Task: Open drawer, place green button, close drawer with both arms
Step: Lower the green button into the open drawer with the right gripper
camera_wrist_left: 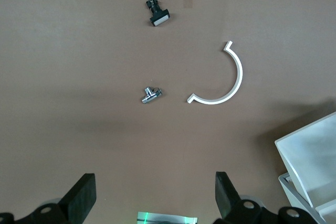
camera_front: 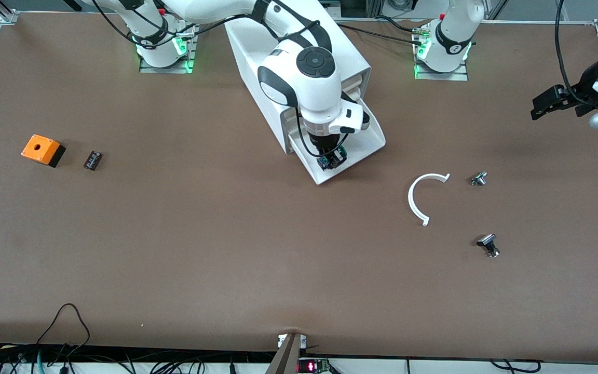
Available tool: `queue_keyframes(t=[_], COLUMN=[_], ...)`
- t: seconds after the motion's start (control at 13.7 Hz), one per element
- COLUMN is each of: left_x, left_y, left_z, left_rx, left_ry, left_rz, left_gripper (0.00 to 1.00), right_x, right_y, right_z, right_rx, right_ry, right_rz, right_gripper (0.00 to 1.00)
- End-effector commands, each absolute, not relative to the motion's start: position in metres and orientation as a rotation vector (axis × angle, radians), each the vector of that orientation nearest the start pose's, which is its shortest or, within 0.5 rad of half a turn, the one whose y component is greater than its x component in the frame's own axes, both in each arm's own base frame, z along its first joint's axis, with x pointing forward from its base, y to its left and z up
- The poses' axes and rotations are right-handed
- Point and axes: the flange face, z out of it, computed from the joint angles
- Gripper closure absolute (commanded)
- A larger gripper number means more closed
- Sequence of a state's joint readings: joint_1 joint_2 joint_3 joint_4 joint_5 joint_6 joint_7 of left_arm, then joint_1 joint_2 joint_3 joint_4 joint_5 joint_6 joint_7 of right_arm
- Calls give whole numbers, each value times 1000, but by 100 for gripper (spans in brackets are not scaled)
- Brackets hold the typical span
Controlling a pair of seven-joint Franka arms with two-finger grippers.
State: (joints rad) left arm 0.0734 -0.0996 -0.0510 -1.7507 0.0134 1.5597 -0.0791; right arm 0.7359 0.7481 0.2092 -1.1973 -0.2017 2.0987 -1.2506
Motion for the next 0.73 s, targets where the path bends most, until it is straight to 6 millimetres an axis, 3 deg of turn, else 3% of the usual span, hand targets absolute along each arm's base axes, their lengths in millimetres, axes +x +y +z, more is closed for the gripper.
queue_keyframes(t=[0.0, 0.29, 0.66], left_x=[521, 521, 519], left_y=[5, 9, 18], left_z=[592, 596, 595], left_rx=[-3079, -3079, -3077], left_ry=[-196, -212, -250], left_rz=[162, 148, 158], left_gripper=[0, 0, 0], right_x=[482, 469, 457], right_y=[594, 613, 618], right_z=[358, 322, 278], right_rx=[1299, 1277, 1259], right_ry=[2760, 2784, 2814], right_rz=[204, 221, 135], right_gripper=[100, 100, 100])
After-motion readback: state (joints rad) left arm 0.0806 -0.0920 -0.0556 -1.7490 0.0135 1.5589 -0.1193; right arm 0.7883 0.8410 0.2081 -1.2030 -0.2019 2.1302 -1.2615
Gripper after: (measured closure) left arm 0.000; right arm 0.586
